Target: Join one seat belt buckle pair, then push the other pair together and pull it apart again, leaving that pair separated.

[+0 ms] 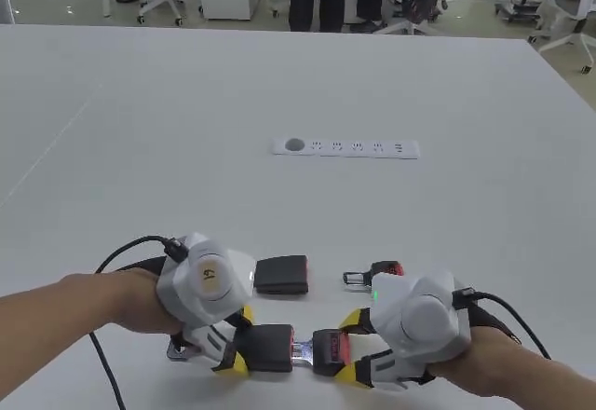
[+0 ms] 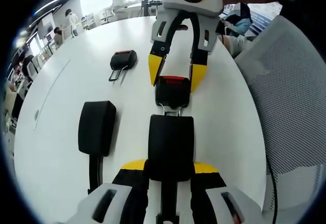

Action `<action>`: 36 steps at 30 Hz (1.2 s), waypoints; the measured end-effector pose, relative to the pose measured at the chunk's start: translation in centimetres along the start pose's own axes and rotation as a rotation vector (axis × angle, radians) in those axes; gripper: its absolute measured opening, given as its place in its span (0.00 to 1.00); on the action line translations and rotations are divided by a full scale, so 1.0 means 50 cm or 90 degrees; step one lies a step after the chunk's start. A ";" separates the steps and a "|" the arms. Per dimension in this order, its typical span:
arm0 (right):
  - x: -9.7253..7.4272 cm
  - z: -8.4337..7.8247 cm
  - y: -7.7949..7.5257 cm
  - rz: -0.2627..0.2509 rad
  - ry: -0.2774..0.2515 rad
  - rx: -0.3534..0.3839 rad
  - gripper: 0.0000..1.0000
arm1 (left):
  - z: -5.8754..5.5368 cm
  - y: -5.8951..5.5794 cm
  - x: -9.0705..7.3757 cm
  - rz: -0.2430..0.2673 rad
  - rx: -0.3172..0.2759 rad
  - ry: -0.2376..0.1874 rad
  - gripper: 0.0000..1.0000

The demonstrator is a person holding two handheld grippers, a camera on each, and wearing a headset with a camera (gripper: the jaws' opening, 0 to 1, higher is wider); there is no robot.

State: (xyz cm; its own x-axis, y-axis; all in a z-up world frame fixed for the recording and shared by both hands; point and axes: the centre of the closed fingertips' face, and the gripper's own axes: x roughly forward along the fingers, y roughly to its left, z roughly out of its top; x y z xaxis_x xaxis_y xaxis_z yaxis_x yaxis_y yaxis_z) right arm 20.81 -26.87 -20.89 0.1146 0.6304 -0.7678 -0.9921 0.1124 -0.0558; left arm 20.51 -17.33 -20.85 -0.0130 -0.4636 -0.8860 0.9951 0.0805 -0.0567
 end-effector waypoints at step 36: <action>0.005 0.016 0.006 -0.019 -0.013 0.016 0.29 | 0.001 -0.001 -0.001 0.007 0.008 -0.015 0.31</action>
State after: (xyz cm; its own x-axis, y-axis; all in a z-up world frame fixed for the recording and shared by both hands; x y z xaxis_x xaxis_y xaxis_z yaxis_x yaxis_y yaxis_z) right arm 20.60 -26.08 -20.57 0.1451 0.6426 -0.7524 -0.9868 0.1497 -0.0624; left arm 20.49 -17.37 -20.79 0.0004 -0.4829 -0.8757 0.9964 0.0745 -0.0407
